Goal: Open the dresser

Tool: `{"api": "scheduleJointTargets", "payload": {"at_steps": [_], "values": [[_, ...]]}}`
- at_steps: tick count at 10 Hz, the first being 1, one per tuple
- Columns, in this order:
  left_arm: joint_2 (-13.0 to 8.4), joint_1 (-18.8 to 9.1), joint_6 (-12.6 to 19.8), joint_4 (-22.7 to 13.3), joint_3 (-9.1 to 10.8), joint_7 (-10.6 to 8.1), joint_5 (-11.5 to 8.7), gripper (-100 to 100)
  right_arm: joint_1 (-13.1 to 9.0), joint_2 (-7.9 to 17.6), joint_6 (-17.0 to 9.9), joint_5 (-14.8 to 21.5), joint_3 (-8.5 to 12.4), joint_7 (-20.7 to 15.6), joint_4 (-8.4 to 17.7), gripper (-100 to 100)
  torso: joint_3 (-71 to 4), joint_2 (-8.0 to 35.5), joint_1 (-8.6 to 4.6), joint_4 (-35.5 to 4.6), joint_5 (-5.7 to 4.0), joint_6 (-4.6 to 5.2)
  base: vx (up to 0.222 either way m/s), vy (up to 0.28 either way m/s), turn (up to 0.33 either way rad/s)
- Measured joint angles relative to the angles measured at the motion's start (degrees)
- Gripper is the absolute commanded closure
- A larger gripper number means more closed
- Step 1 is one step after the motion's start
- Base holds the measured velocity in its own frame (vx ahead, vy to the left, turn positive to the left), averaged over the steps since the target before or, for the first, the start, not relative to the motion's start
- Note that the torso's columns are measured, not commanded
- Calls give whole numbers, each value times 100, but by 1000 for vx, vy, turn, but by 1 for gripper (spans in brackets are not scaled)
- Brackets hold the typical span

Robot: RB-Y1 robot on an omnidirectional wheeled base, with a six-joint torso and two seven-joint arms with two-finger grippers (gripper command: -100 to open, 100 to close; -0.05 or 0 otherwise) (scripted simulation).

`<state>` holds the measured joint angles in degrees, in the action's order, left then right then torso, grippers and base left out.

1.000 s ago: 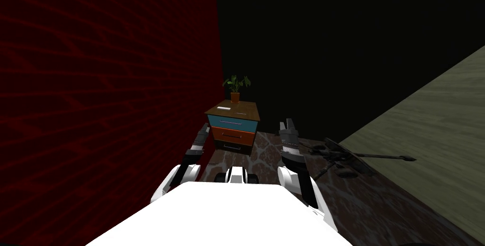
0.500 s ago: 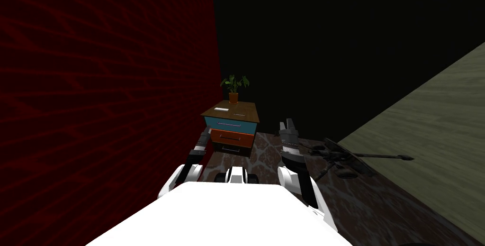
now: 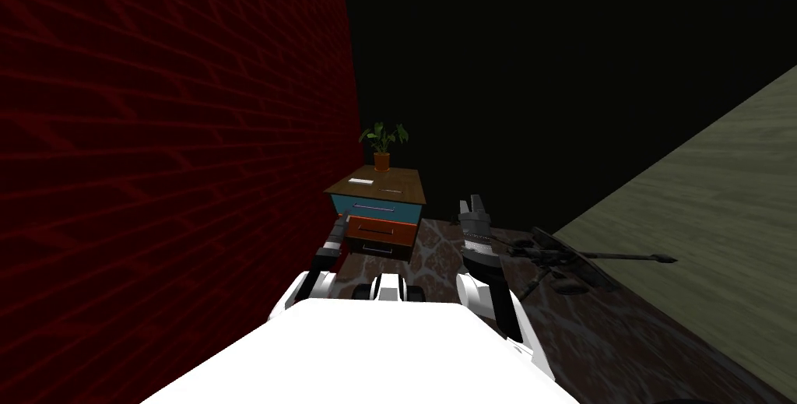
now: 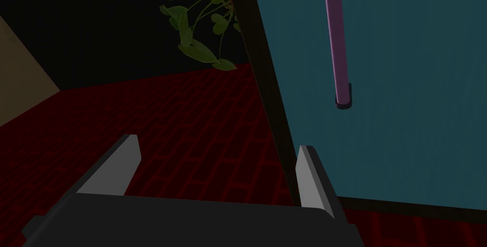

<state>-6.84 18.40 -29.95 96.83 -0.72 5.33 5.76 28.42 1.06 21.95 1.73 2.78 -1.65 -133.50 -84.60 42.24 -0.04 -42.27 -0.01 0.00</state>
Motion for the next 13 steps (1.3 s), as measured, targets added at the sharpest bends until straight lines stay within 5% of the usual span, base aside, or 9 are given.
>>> {"api": "scheduleJointTargets", "payload": {"at_steps": [9,13], "values": [[62,-382,-255,-1201,-87,158,128,-100,0,0,0,0,0,0,0,0,4,6,9,-2,3,-1,70,-8,-30],[137,-496,-246,-1397,-92,175,147,-100,0,0,0,0,0,0,0,0,5,6,3,-3,1,0,54,-8,-14]]}}
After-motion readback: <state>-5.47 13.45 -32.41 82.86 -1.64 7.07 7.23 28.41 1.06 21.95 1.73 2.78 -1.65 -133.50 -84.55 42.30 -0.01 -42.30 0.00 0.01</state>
